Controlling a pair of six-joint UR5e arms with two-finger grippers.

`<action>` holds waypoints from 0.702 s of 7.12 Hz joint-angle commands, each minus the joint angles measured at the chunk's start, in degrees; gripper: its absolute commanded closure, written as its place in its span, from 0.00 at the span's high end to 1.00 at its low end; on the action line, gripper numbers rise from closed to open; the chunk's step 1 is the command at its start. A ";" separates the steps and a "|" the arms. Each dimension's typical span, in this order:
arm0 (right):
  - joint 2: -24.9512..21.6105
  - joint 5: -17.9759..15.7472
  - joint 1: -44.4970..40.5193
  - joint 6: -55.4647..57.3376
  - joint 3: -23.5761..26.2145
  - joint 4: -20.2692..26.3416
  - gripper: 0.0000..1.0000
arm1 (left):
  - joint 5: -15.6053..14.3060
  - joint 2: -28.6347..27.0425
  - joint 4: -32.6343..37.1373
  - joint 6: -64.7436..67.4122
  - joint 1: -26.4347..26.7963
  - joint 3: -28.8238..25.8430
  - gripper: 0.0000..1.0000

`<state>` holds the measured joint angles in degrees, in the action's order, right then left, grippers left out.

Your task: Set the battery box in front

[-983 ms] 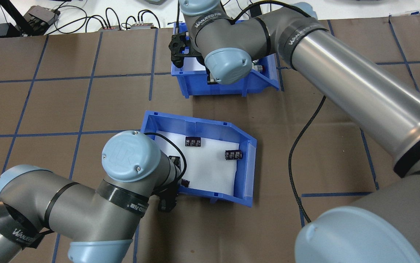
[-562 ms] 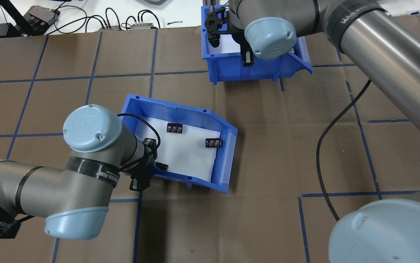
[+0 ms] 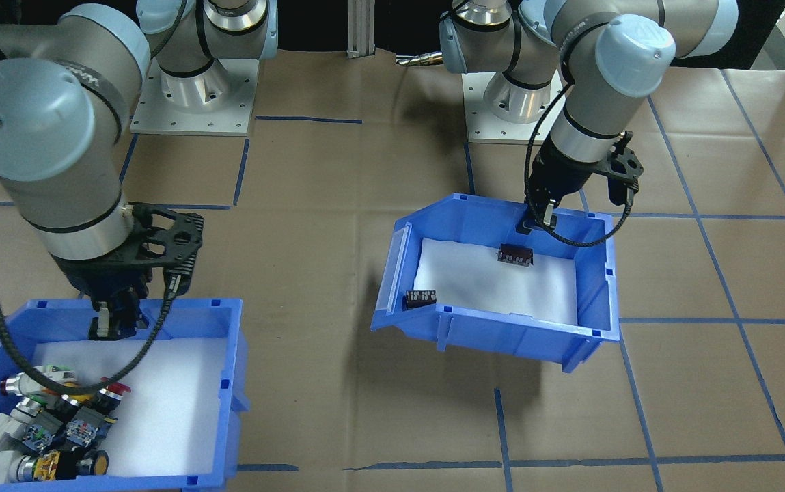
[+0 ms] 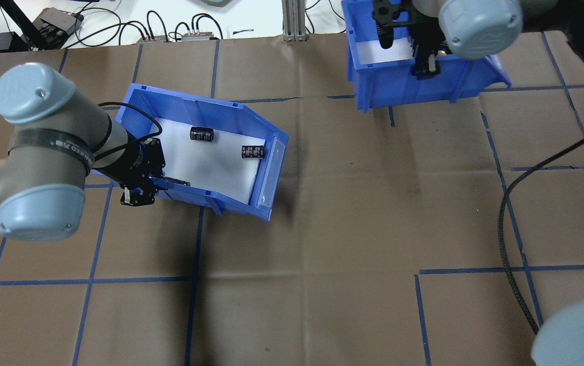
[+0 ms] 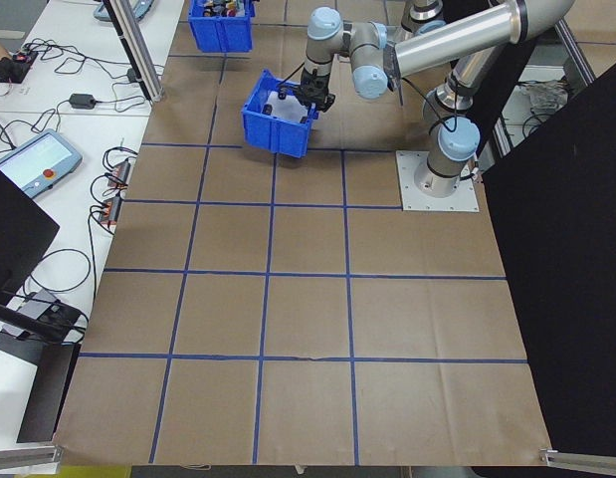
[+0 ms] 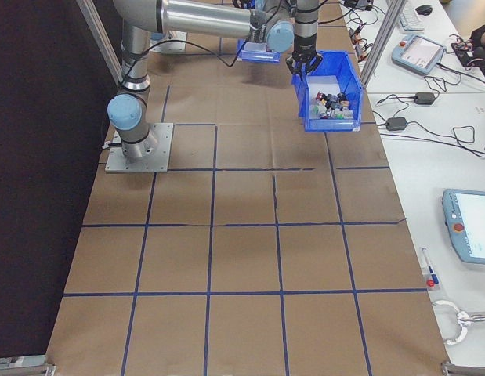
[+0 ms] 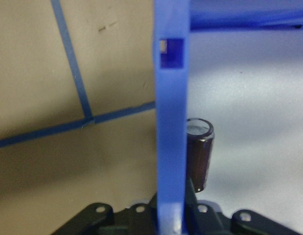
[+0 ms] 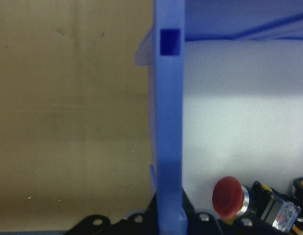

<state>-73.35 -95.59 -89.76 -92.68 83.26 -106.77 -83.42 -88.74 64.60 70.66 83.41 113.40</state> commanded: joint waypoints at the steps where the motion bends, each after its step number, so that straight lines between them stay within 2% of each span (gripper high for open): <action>1: -7.74 0.75 6.50 -7.92 9.85 -0.80 0.00 | 5.08 -9.58 0.26 0.78 1.13 -9.13 0.00; 3: -14.50 3.30 9.85 -8.83 19.43 -1.68 0.00 | 5.11 -17.05 -5.15 10.23 6.92 -13.53 0.00; 5: -21.36 3.39 11.53 -8.31 29.63 -7.03 0.00 | 5.11 -23.12 -7.81 20.87 12.46 -18.28 0.00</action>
<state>-90.37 -92.41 -79.41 -101.24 106.71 -111.04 -78.35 -108.07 58.76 85.14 92.52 98.06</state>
